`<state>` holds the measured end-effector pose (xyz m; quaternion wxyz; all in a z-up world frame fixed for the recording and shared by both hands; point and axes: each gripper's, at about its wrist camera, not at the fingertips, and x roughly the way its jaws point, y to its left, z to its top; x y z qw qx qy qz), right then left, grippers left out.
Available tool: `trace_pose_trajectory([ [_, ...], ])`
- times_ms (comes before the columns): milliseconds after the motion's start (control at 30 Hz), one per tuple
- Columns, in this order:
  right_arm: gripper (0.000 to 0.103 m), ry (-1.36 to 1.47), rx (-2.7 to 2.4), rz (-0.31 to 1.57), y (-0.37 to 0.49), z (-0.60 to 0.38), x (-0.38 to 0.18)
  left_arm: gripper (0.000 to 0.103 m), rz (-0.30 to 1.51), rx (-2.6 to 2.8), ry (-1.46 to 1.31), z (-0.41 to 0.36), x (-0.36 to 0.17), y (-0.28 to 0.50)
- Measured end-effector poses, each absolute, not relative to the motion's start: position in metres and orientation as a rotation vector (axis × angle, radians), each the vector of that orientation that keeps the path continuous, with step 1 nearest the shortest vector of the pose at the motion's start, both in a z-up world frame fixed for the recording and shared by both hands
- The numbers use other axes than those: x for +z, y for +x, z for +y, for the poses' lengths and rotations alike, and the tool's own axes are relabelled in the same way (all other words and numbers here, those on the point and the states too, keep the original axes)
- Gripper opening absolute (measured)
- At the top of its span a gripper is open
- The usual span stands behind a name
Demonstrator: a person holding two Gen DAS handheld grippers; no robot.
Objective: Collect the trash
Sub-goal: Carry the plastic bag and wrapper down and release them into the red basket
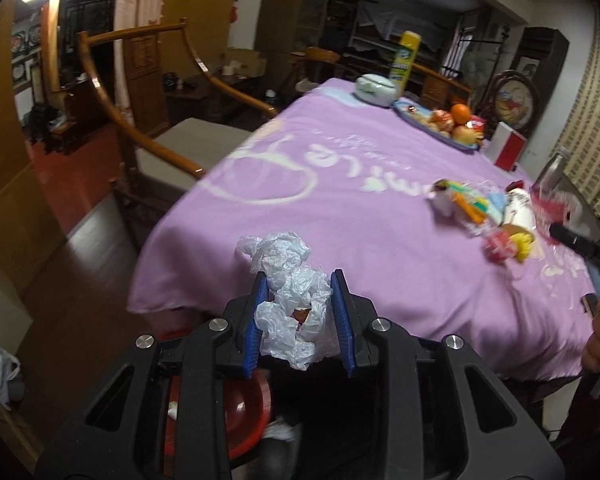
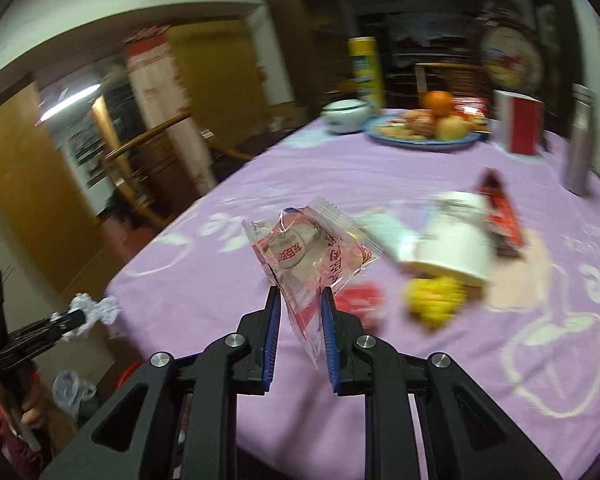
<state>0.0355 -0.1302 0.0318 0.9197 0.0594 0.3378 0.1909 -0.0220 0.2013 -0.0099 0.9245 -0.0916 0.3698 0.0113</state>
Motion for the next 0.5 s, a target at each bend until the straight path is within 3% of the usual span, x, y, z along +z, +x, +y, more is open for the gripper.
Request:
trace_pose_trajectory([
  [300,0.02,-0.04,0.662,0.747,0.014,-0.001,0.041,0.037,0.913,0.086,-0.156,0.254,-0.055,-0.045],
  [367,0.02,-0.077,0.713,0.772,0.009,0.027,0.039,0.052,0.949,0.1,-0.177,0.267,-0.067,-0.047],
  [433,0.02,-0.113,0.753,0.795,0.005,0.05,0.036,0.076,0.948,0.121,-0.206,0.277,-0.072,-0.05],
  [500,0.02,-0.153,0.791,0.821,-0.003,0.075,0.03,0.085,0.918,0.137,-0.243,0.29,-0.072,-0.055],
])
